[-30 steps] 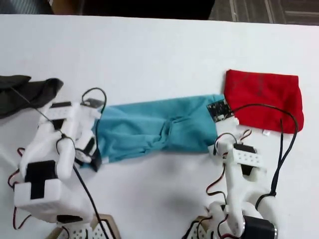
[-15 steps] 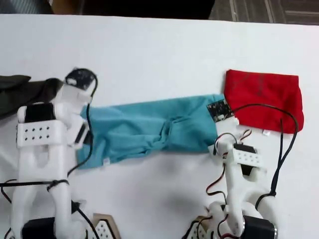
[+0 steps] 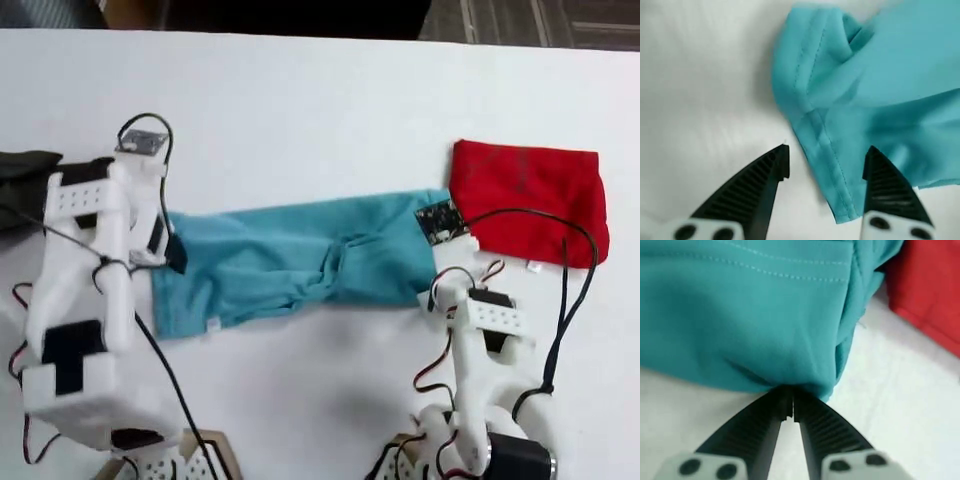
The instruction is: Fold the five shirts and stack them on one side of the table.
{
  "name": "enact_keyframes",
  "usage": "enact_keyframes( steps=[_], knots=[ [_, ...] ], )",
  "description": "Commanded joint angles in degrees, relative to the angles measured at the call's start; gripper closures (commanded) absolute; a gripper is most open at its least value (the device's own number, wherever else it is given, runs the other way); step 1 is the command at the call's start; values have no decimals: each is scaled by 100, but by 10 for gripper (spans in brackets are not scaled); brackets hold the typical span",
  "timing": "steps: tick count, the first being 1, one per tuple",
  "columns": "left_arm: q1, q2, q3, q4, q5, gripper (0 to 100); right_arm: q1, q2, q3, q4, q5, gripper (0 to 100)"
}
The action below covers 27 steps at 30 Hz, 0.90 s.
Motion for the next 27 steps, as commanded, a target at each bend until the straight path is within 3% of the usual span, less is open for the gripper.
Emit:
enact_keyframes(
  steps=[1,9,18,20,24,27],
  knots=[
    [-44,281,-462,88,-18,737,40,-189,9,-92,-35,974],
    [-79,1512,-875,114,-26,740,40,-189,9,-101,-35,974],
    [-141,2734,-2334,1275,-26,743,40,-189,9,-101,-35,974],
    [-62,2954,-2545,1503,-149,783,40,-189,9,-101,-35,974],
    [-70,3314,-2818,1635,-316,989,57,-224,9,-101,-35,976],
    [-149,3490,-2888,1635,-352,972,66,-242,9,-92,-35,975]
  ],
)
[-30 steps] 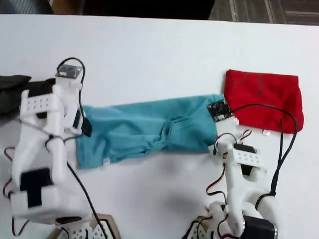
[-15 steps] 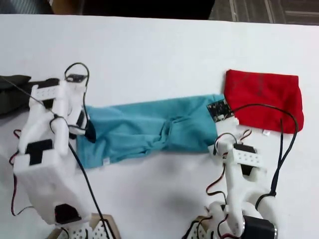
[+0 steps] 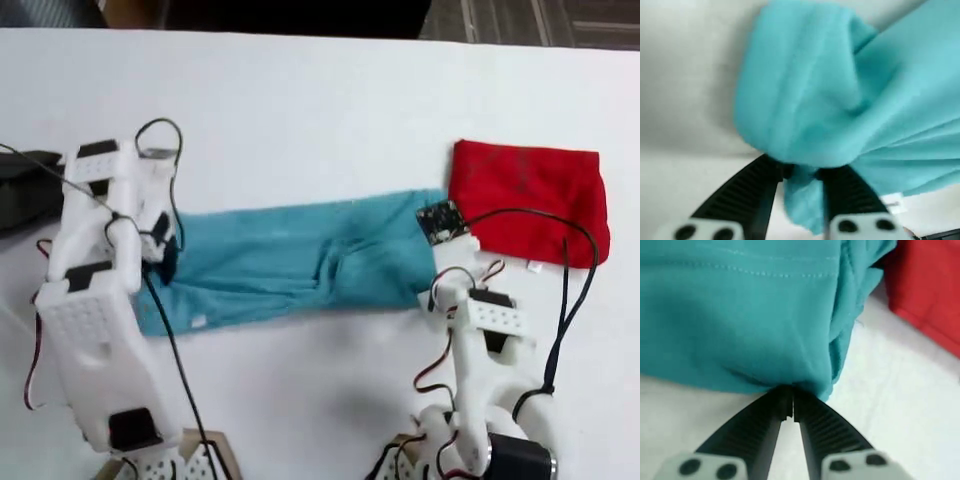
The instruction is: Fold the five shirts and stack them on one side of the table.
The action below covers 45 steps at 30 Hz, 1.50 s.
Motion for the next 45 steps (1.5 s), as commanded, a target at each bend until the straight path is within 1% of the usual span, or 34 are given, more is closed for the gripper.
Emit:
enact_keyframes(
  steps=[1,4,7,13,15,18,20,25,29,31,33,36,38,41,45],
  knots=[
    [-123,264,-154,-9,-88,978,66,-242,9,-84,-35,974],
    [-132,360,-171,-35,-88,974,48,-470,26,-48,-35,974],
    [-132,413,-171,-44,-88,974,4,-1077,237,-13,-44,974],
    [-141,369,-171,-44,-88,974,66,-3029,325,1174,-44,974],
    [-202,369,-259,9,-88,974,286,-3644,413,1323,-44,974],
    [-527,369,-505,132,-88,974,646,-4303,791,1288,-44,974],
    [-818,369,-778,316,-132,975,822,-4470,1099,1200,-26,974],
    [-1600,369,-1824,976,-756,975,1051,-4356,1248,1191,9,974],
    [-2057,360,-2404,1064,-1055,976,1042,-4163,1336,945,9,974],
    [-2136,343,-2404,1073,-1204,976,1024,-3978,1600,541,9,974],
    [-2127,211,-2299,1073,-1240,976,919,-3723,1864,101,35,974],
    [-1908,-273,-2018,1073,-1257,976,681,-3240,1811,-4,369,974],
    [-1653,-730,-1789,1073,-1222,976,629,-2905,1679,-22,378,974],
    [-1125,-1626,-1323,1073,-1196,976,637,-2448,1547,-303,369,974],
    [-123,-2892,-716,1064,-914,976,655,-2097,1363,-330,360,974]
  ],
)
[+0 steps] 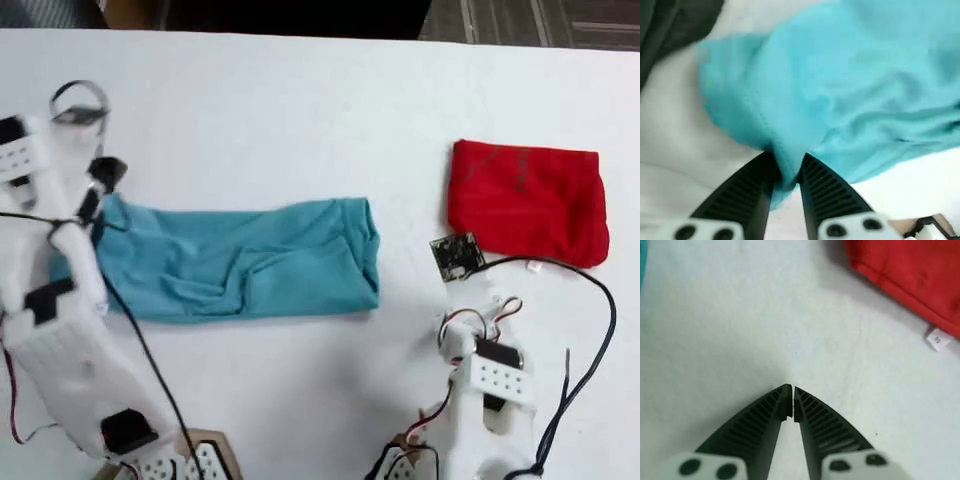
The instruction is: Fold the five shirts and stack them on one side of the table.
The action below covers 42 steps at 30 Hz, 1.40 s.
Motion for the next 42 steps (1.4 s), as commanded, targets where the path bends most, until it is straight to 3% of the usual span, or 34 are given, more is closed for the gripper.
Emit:
enact_keyframes(
  steps=[1,10,15,19,31,33,37,42],
  knots=[
    [1011,-1415,321,114,237,976,22,251,-334,-110,18,974],
    [4070,-2400,409,-26,536,976,716,295,-501,-242,-774,974],
    [4993,-2163,409,-695,563,976,690,295,-501,-242,-765,974],
    [5081,-1530,409,-1011,976,976,690,295,-501,-242,-765,974],
    [5037,-448,400,-1029,712,970,681,295,-501,-242,-738,974],
    [5037,-457,391,-985,615,925,681,295,-501,-242,-730,974],
    [4870,-457,-286,-519,615,717,681,295,-501,-242,-730,974],
    [4000,-396,-1930,-35,615,735,673,295,-501,-242,-730,974]
  ],
)
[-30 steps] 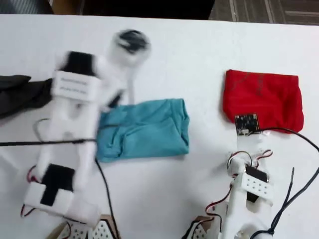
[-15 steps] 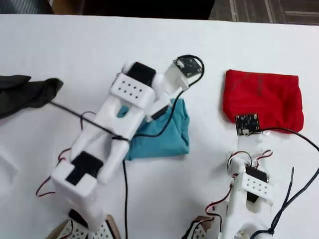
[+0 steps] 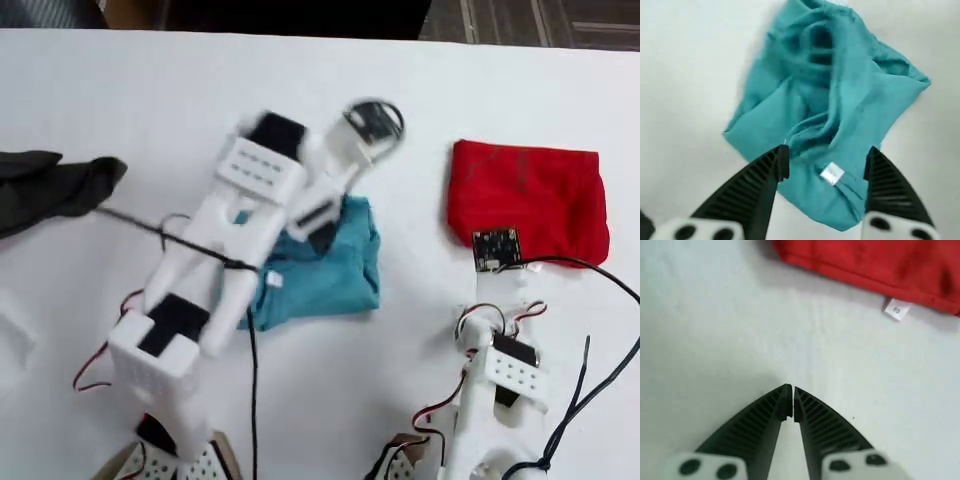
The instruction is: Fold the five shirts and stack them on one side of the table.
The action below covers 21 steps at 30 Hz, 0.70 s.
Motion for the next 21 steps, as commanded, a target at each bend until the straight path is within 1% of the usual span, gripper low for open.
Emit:
enact_keyframes(
  steps=[1,4,7,9,11,12,14,16,19,21],
  knots=[
    [-756,-35,-1024,246,-53,740,40,40,-237,-84,9,974],
    [-1292,105,-804,343,-53,740,-75,48,-237,-40,9,974],
    [-1626,343,-92,325,-53,740,-382,57,-308,180,26,974],
    [-1741,457,453,97,-53,753,-725,136,-563,593,26,974],
    [-1952,422,910,-273,-9,803,-1138,435,-1046,1059,26,974],
    [-2119,325,1086,-440,132,836,-1305,673,-1389,1314,9,974],
    [-2576,35,1349,-686,334,905,-1534,1244,-2136,1868,-26,974],
    [-3033,-316,1622,-809,378,976,-1719,1833,-2848,2334,-26,974],
    [-3640,-862,2325,-993,369,974,-1895,2519,-3868,2782,9,977],
    [-3982,-1169,3046,-1327,378,973,-1974,2818,-4580,3073,-9,978]
  ],
)
